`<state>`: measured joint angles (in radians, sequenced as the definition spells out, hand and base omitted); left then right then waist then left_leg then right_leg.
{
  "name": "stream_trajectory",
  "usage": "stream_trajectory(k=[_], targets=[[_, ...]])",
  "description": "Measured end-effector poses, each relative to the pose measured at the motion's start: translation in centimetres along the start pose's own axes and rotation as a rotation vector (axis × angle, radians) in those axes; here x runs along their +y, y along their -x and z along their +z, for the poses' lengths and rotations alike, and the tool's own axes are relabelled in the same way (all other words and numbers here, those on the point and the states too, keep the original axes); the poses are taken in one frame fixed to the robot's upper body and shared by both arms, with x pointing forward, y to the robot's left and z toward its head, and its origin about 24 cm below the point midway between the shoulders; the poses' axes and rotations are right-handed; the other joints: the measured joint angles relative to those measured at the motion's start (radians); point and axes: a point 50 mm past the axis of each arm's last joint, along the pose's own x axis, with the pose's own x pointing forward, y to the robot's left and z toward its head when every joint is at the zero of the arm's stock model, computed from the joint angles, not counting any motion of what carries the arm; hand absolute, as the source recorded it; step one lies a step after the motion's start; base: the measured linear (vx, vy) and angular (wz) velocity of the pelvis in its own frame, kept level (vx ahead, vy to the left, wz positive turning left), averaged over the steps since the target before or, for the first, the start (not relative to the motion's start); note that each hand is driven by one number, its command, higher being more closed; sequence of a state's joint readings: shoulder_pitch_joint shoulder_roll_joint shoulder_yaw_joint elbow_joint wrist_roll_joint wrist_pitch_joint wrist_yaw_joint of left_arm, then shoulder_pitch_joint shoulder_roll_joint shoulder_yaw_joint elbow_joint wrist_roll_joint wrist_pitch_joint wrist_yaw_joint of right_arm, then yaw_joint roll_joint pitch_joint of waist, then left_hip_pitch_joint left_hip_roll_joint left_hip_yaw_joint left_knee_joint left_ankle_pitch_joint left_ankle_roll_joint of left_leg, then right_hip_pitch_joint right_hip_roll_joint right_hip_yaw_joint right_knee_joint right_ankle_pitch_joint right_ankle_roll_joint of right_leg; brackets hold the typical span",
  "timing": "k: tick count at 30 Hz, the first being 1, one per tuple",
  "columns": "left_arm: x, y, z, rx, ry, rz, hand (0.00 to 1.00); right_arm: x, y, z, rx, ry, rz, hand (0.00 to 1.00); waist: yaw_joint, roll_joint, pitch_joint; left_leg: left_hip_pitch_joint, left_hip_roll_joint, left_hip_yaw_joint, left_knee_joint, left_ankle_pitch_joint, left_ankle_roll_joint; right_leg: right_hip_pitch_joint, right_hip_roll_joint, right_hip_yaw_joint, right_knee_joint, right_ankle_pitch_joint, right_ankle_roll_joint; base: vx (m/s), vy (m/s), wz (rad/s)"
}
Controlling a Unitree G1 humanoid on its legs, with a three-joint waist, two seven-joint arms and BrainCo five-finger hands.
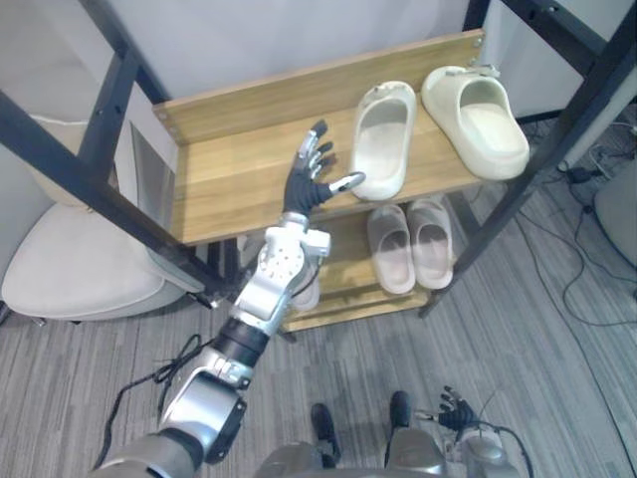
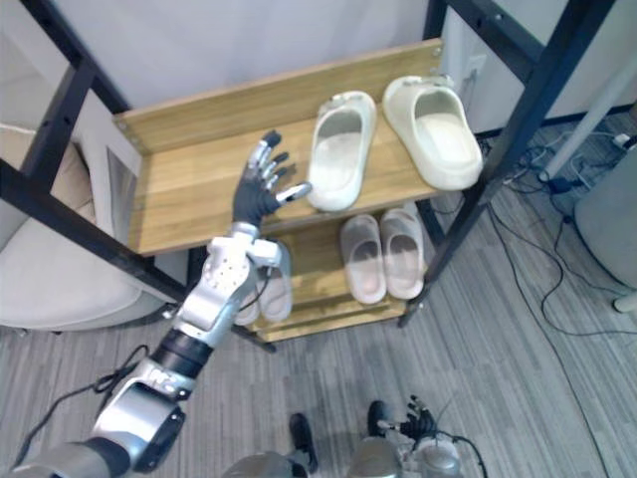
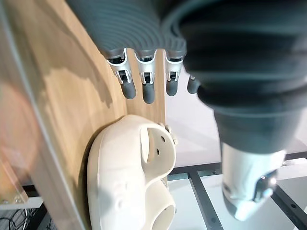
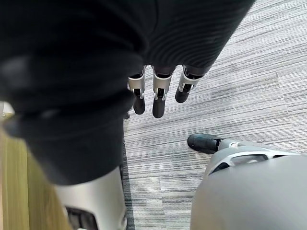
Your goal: Organize the slippers on the shoe rack
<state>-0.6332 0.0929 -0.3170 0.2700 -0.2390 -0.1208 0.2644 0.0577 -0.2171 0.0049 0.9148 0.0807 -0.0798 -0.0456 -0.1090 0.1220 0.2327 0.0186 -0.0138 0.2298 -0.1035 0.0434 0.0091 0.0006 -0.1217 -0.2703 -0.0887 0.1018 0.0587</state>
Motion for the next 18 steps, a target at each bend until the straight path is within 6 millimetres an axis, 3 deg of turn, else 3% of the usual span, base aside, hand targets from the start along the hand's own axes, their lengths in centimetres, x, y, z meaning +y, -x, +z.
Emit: stream_trajectory(k=[18], targets=[[-3.5,-0.3,-0.7,0.039,0.023,-0.098,0.00,0.5,0.0,0.0,0.004,-0.010,0.001,0.00,-0.017,-0.022,-0.002,0.001,0.000,0.011,0.000,-0.001,-0.002,-0.003,-0.001,0.006,-0.004,-0.001,0.002,0.00,-0.001,0.00]])
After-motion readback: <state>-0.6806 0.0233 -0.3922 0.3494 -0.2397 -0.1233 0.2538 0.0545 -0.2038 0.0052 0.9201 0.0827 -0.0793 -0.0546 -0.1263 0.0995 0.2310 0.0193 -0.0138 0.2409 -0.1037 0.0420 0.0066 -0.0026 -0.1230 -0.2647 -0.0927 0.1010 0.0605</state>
